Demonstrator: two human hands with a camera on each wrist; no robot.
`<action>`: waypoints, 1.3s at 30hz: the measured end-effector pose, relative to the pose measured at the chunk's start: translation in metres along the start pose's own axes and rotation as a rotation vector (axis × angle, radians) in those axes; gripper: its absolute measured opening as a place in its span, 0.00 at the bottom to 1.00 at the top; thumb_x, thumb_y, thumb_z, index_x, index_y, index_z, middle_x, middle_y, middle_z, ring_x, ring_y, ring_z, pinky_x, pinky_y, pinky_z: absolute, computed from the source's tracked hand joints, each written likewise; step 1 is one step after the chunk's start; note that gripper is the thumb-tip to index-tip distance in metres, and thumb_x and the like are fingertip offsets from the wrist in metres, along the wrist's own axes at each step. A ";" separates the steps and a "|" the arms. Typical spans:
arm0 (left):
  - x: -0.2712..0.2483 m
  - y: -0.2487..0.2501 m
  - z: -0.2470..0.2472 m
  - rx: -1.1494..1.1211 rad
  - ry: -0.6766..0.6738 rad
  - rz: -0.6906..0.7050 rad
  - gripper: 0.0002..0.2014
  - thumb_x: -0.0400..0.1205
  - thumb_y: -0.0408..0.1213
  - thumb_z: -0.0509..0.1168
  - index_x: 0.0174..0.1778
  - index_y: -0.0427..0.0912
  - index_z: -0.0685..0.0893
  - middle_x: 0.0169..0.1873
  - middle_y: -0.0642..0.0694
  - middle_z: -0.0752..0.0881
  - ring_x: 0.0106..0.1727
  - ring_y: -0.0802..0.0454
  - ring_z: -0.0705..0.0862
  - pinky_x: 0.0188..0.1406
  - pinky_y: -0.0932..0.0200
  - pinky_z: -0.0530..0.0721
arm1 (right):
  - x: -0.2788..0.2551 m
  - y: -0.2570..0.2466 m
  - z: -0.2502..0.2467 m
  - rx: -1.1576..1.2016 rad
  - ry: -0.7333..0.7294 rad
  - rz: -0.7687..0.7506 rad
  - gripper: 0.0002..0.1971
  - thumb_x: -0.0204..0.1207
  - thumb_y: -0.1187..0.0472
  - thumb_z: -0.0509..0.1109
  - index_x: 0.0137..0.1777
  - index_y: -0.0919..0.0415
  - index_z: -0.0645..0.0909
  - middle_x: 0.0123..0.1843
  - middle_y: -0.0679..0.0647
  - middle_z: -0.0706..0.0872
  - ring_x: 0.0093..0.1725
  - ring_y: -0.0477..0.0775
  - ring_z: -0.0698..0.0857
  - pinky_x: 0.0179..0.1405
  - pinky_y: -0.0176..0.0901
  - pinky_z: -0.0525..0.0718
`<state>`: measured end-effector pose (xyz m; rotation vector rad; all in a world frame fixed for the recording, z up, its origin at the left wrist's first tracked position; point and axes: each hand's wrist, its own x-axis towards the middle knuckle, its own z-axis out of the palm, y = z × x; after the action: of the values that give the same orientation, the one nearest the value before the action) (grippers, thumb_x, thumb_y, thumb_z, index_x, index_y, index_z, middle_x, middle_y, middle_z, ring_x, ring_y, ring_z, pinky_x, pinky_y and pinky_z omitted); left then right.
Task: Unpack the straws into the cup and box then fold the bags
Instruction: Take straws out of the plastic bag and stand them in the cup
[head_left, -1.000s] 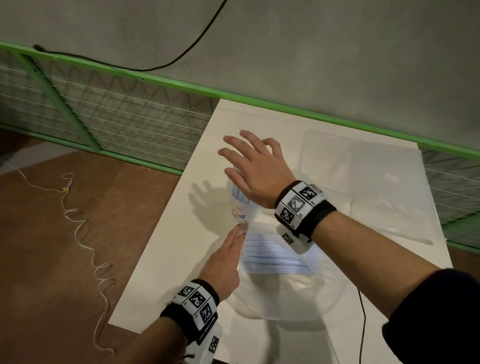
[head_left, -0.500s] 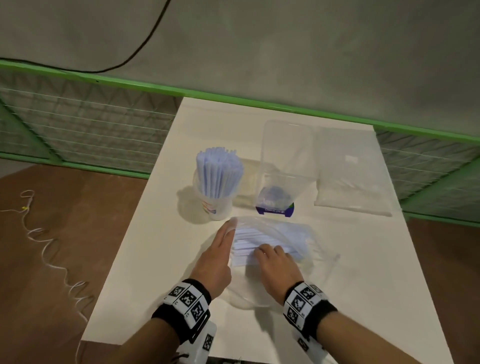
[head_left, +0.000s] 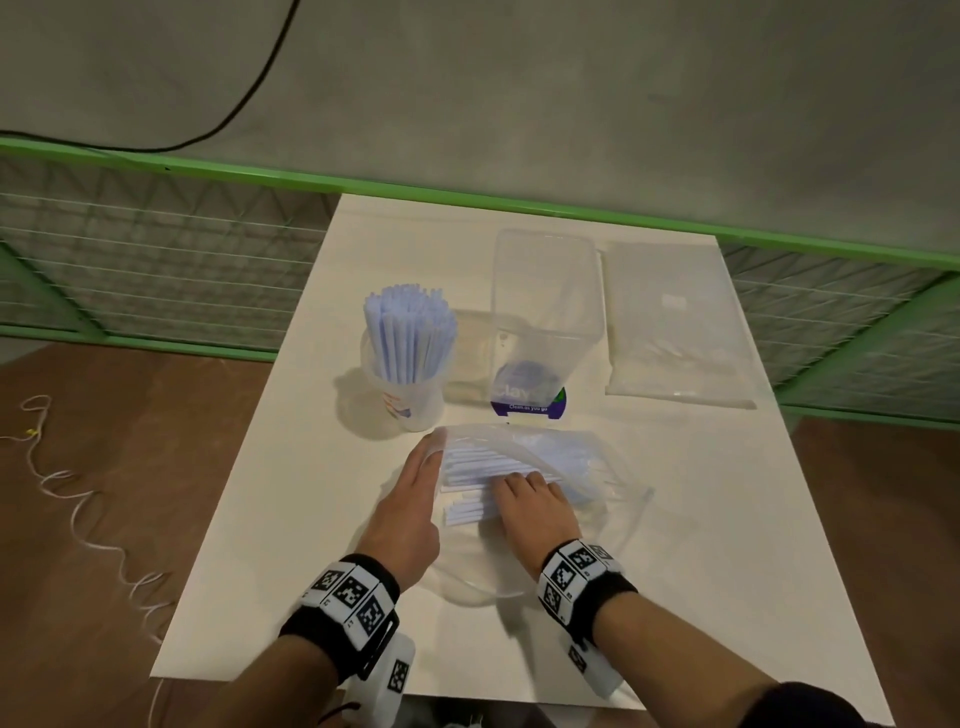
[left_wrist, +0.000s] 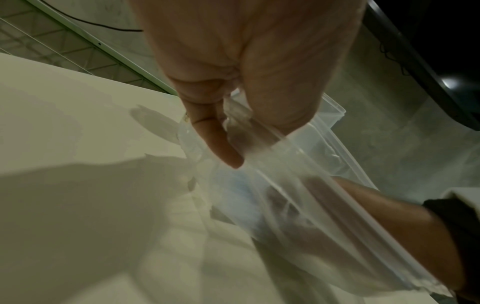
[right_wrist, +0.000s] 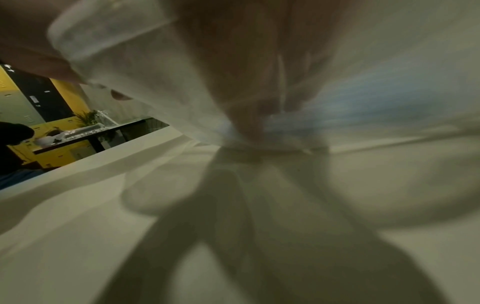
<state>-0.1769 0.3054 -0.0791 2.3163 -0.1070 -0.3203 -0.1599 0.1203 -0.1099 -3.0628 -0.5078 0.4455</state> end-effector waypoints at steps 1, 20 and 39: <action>-0.001 0.000 0.000 -0.001 0.000 -0.002 0.53 0.70 0.11 0.55 0.88 0.55 0.49 0.85 0.65 0.49 0.82 0.57 0.65 0.76 0.58 0.74 | 0.000 0.000 0.001 -0.005 -0.007 -0.001 0.18 0.84 0.65 0.56 0.73 0.60 0.70 0.73 0.59 0.76 0.71 0.65 0.73 0.70 0.57 0.71; -0.007 0.001 -0.002 0.023 0.001 -0.012 0.52 0.70 0.12 0.56 0.88 0.53 0.50 0.86 0.64 0.48 0.82 0.56 0.66 0.72 0.61 0.75 | 0.009 -0.002 -0.002 -0.039 -0.020 0.013 0.20 0.78 0.64 0.62 0.71 0.58 0.73 0.75 0.57 0.75 0.73 0.63 0.72 0.72 0.56 0.66; -0.005 -0.013 -0.016 -0.002 0.022 -0.047 0.53 0.70 0.11 0.54 0.88 0.55 0.48 0.87 0.62 0.48 0.85 0.57 0.60 0.76 0.62 0.70 | -0.006 -0.008 -0.040 0.571 0.179 -0.013 0.14 0.76 0.51 0.66 0.32 0.52 0.68 0.33 0.56 0.83 0.38 0.62 0.82 0.45 0.49 0.78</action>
<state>-0.1782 0.3264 -0.0764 2.3224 -0.0410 -0.3186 -0.1565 0.1271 -0.0697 -2.5148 -0.3220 0.2539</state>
